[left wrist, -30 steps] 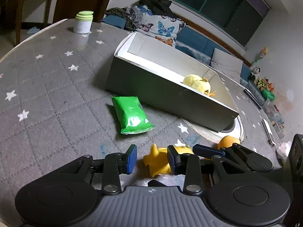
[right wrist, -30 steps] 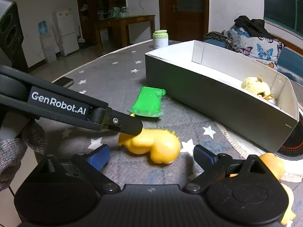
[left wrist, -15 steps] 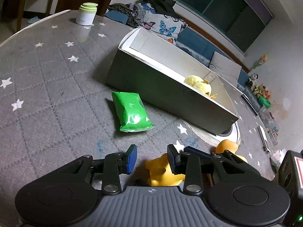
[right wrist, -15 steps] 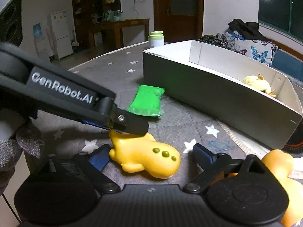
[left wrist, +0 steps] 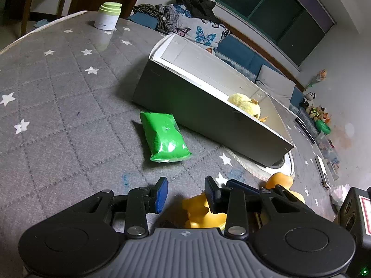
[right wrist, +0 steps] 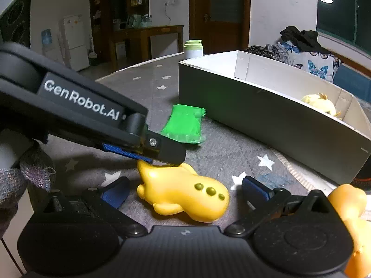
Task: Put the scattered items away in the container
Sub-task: 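Move the right gripper to the yellow rubber toy with three dots, then close the right gripper on the yellow three-dot rubber toy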
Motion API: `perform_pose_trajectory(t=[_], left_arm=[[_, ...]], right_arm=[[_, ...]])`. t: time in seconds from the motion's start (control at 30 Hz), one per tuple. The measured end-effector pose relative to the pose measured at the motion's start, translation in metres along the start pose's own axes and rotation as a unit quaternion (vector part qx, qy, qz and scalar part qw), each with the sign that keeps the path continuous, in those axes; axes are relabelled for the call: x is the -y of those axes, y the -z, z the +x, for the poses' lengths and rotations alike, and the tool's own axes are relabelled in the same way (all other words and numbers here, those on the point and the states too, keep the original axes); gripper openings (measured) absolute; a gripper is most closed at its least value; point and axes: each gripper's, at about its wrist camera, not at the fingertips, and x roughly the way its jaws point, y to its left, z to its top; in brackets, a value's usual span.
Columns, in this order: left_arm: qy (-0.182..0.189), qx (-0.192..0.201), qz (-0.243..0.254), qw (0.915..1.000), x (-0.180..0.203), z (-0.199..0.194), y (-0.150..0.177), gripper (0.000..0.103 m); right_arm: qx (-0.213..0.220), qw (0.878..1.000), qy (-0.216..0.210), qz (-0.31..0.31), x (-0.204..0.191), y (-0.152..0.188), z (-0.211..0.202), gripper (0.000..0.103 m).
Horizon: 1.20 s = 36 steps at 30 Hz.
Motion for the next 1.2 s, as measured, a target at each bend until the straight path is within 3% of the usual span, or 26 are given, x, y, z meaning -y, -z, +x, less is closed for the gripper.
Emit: perform_pose_trajectory(t=[0.53,1.1,1.2], left_arm=[[0.0,-0.005,-0.015,0.9999,-0.005,-0.003,0.001,0.037],[0.01,-0.012,-0.009,0.9998,0.005,-0.014,0.009,0.037],[0.015,-0.016,-0.011,0.9997,0.008,-0.013,0.011,0.037]], right_arm=[[0.01,1.0,0.0,0.0,-0.003,0.004,-0.005,0.103],[0.021,1.0,0.012,0.011,-0.003,0.009,-0.018,0.073],[0.021,1.0,0.012,0.013,-0.002,0.01,-0.02,0.073]])
